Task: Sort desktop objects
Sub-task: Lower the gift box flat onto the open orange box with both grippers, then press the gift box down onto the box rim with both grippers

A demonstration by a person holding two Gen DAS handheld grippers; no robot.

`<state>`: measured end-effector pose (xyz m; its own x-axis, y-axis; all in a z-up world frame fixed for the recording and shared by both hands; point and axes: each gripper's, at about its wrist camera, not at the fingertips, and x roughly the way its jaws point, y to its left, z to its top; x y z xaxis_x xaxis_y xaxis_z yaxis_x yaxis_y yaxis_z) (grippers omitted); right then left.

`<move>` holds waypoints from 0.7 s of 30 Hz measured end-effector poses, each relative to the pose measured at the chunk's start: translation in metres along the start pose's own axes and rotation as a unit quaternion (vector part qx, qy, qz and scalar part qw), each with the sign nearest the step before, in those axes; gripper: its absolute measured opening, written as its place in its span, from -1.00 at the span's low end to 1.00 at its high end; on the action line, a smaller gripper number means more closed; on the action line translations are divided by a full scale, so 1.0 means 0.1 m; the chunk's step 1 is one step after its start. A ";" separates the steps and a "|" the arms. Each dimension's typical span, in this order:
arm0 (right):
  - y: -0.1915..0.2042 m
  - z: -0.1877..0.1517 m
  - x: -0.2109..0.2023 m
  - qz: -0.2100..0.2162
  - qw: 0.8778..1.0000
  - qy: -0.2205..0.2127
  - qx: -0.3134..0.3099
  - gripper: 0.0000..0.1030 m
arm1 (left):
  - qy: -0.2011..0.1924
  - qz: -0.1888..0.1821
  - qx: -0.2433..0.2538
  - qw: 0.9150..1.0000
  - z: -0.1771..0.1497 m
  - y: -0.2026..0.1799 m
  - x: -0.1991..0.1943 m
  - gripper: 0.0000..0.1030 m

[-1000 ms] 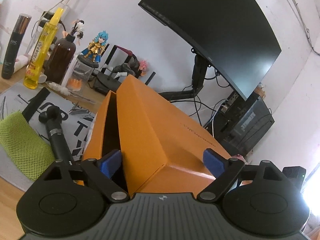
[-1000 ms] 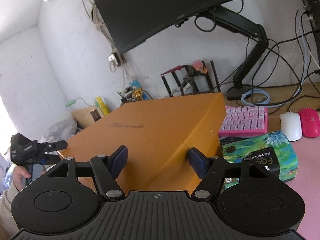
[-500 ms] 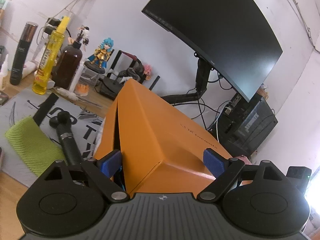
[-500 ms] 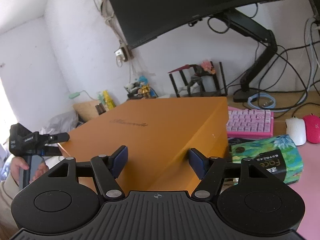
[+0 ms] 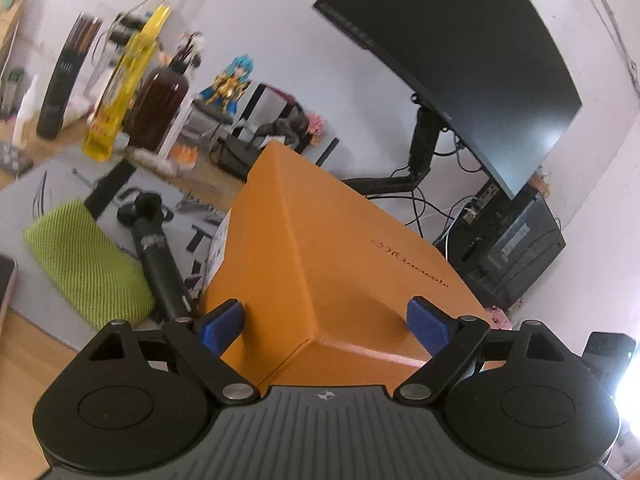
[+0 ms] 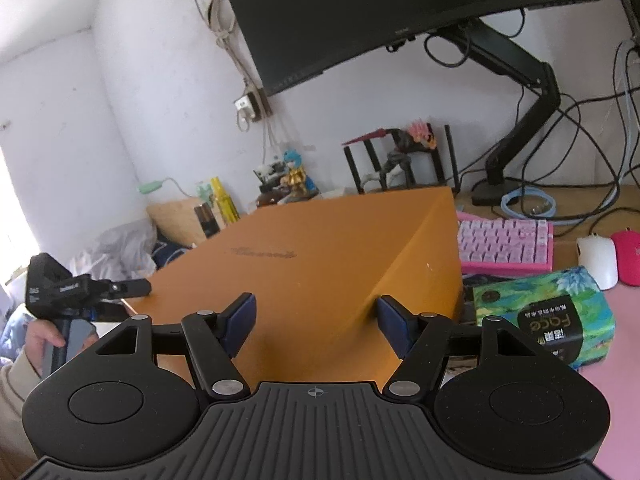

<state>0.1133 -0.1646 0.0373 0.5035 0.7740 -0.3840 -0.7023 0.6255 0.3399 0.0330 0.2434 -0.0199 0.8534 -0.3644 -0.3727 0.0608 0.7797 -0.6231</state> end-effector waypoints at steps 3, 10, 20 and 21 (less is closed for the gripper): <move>0.00 0.00 0.04 -0.003 1.000 0.006 -0.009 0.35 | 0.004 0.007 0.000 1.000 -0.03 0.04 0.03 0.79; -0.07 -0.09 0.08 -0.011 1.000 0.019 -0.010 0.20 | 0.013 0.021 0.002 1.000 -0.08 0.08 0.10 0.78; -0.17 -0.17 0.12 -0.002 1.000 0.024 0.003 0.19 | 0.014 0.029 0.010 0.999 -0.12 0.06 0.10 0.79; -0.19 -0.19 0.12 0.000 1.000 0.024 0.006 0.20 | 0.014 0.030 0.010 0.999 -0.12 0.05 0.11 0.80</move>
<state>0.1234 -0.1686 0.0103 0.4792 0.7683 -0.4244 -0.6959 0.6272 0.3498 0.0360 0.2374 -0.0358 0.8405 -0.3318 -0.4284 0.0215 0.8104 -0.5854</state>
